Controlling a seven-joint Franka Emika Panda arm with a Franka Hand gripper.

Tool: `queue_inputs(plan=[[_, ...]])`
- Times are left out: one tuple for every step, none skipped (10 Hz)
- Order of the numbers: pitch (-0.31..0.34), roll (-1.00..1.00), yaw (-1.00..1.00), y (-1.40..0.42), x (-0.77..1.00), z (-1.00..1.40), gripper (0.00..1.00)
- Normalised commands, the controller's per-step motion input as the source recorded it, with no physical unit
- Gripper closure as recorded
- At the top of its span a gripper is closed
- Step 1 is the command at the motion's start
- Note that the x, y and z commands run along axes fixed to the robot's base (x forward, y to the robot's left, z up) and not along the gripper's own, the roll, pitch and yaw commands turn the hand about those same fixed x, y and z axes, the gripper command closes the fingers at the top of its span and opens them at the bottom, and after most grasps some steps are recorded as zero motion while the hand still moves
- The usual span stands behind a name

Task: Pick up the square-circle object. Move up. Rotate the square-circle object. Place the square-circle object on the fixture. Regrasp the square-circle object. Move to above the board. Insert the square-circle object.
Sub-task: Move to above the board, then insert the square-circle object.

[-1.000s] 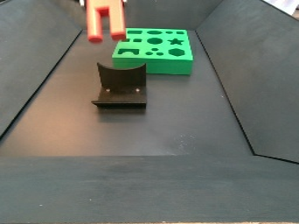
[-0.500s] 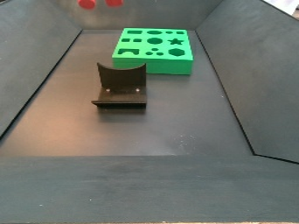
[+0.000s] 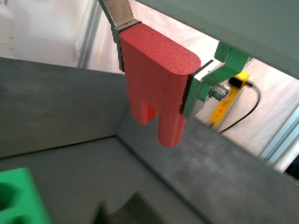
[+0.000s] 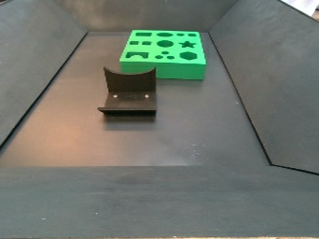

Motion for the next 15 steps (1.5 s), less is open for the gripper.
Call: queue_inputs(plan=[[-0.086, -1.0, -0.09, -1.0, -0.59, 0.27, 1.0], [-0.082, -1.0, -0.09, -1.0, -0.6, 0.27, 1.0], [-0.08, -1.0, -0.1, -1.0, -0.61, 0.27, 1.0], [-0.081, -1.0, -0.1, -1.0, -0.62, 0.27, 1.0], [-0.088, -1.0, -0.1, -0.96, -0.64, 0.26, 1.0], [-0.092, -1.0, -0.1, -0.65, -0.46, 0.17, 1.0], [-0.087, -0.87, -0.08, -0.34, -0.28, 0.08, 1.0], [-0.045, -0.59, -0.05, -0.13, -0.13, 0.03, 1.0], [-0.025, -0.38, -0.03, -0.06, -0.07, 0.02, 1.0], [-0.019, -0.25, -0.02, -0.04, -0.03, 0.0, 1.0], [0.0, -0.01, 0.0, 0.0, 0.0, 0.0, 1.0], [0.0, -0.01, 0.0, 0.0, 0.0, 0.0, 1.0], [0.0, -0.01, 0.0, 0.0, 0.0, 0.0, 1.0], [0.0, -0.01, 0.0, 0.0, 0.0, 0.0, 1.0], [0.0, -0.01, 0.0, 0.0, 0.0, 0.0, 1.0]])
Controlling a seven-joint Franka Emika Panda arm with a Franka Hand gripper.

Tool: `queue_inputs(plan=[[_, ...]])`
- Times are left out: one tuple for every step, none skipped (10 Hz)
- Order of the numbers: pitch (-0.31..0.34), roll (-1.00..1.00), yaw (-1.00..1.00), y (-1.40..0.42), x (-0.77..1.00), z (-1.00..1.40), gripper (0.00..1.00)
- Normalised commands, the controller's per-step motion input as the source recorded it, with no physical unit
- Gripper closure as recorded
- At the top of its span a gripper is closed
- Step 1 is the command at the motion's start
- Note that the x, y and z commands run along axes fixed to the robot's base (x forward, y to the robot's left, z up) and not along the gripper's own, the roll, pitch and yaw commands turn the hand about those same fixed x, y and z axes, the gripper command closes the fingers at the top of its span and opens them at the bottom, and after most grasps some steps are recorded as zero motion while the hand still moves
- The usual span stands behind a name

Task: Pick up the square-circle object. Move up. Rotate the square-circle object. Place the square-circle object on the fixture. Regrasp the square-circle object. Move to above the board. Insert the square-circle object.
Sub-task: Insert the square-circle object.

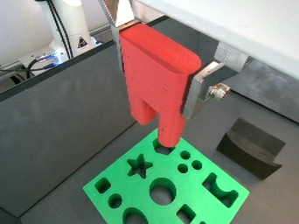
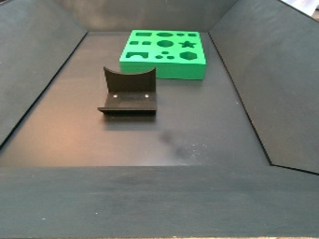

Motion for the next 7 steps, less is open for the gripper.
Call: queue_inputs(plan=[[0.0, -0.02, 0.0, 0.0, 0.0, 0.0, 1.0], [0.0, -0.02, 0.0, 0.0, 0.0, 0.0, 1.0], [0.0, -0.01, 0.0, 0.0, 0.0, 0.0, 1.0], [-0.019, 0.0, 0.0, 0.0, -0.05, 0.0, 1.0], [0.0, 0.0, 0.0, 0.0, 0.0, -0.01, 1.0], [0.0, -0.01, 0.0, 0.0, 0.0, -0.01, 1.0], [0.0, -0.02, 0.0, 0.0, 0.0, -0.01, 1.0]])
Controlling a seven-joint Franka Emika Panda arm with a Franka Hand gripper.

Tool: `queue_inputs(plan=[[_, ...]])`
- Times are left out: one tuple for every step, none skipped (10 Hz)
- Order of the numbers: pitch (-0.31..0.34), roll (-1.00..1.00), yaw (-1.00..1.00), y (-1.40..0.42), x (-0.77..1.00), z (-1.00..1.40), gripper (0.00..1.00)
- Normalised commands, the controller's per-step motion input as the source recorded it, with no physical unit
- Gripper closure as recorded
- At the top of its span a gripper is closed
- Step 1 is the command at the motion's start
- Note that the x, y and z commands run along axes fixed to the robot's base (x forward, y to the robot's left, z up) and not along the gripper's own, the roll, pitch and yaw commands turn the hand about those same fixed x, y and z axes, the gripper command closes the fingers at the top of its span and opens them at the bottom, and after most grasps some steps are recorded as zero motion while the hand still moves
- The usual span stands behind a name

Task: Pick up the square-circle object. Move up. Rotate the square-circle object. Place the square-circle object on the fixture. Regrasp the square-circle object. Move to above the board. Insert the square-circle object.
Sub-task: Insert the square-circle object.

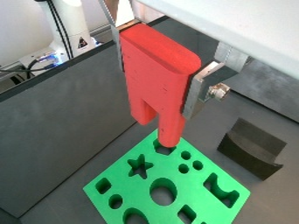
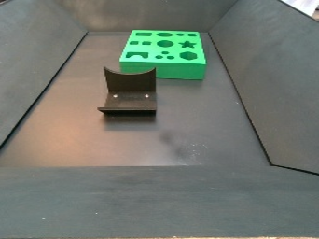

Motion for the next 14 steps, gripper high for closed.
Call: queue_inputs(plan=[[0.0, -0.02, 0.0, 0.0, 0.0, -0.01, 1.0], [0.0, -0.02, 0.0, 0.0, 0.0, -0.01, 1.0], [0.0, -0.02, 0.0, 0.0, 0.0, -0.02, 1.0], [0.0, -0.02, 0.0, 0.0, 0.0, -0.02, 1.0], [0.0, -0.03, 0.0, 0.0, 0.0, -0.03, 1.0], [0.0, -0.03, 0.0, 0.0, 0.0, -0.03, 1.0], [0.0, -0.03, 0.0, 0.0, 0.0, -0.04, 1.0], [0.0, -0.03, 0.0, 0.0, 0.0, -0.04, 1.0], [0.0, -0.03, 0.0, 0.0, 0.0, -0.03, 1.0], [0.0, -0.03, 0.0, 0.0, 0.0, -0.03, 1.0], [0.0, -0.03, 0.0, 0.0, 0.0, -0.03, 1.0], [0.0, -0.03, 0.0, 0.0, 0.0, -0.03, 1.0], [0.0, -0.03, 0.0, 0.0, 0.0, -0.03, 1.0], [0.0, -0.03, 0.0, 0.0, 0.0, -0.04, 1.0]])
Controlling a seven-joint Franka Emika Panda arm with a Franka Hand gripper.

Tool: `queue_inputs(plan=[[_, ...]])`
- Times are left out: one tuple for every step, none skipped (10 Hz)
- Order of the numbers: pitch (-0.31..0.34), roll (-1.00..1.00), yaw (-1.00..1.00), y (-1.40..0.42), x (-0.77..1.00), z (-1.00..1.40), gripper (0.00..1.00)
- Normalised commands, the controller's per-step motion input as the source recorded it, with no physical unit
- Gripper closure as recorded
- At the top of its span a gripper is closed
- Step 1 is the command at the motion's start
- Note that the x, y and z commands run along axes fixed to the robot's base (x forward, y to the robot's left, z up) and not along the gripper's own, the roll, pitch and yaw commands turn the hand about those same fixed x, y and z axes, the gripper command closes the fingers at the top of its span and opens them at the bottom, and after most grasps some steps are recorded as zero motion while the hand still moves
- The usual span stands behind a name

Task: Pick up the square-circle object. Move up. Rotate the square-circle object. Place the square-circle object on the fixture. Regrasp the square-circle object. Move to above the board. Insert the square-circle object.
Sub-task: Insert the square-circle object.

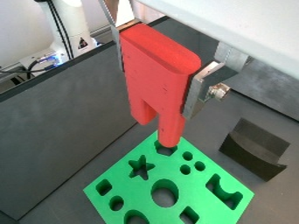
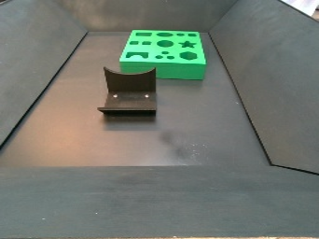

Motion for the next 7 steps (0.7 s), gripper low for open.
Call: queue_inputs(plan=[[0.0, -0.03, 0.0, 0.0, 0.0, -0.02, 1.0], [0.0, -0.02, 0.0, 0.0, 0.0, -0.01, 1.0], [-0.01, -0.01, 0.0, 0.0, -0.01, 0.0, 1.0], [-0.01, -0.03, 0.0, 0.0, 0.0, -0.11, 1.0], [-0.033, 0.02, 0.04, -0.15, -0.05, -0.63, 1.0], [-0.053, 0.15, 0.22, -0.3, -0.01, -0.94, 1.0], [0.0, 0.06, 0.16, -0.31, 0.06, -1.0, 1.0]])
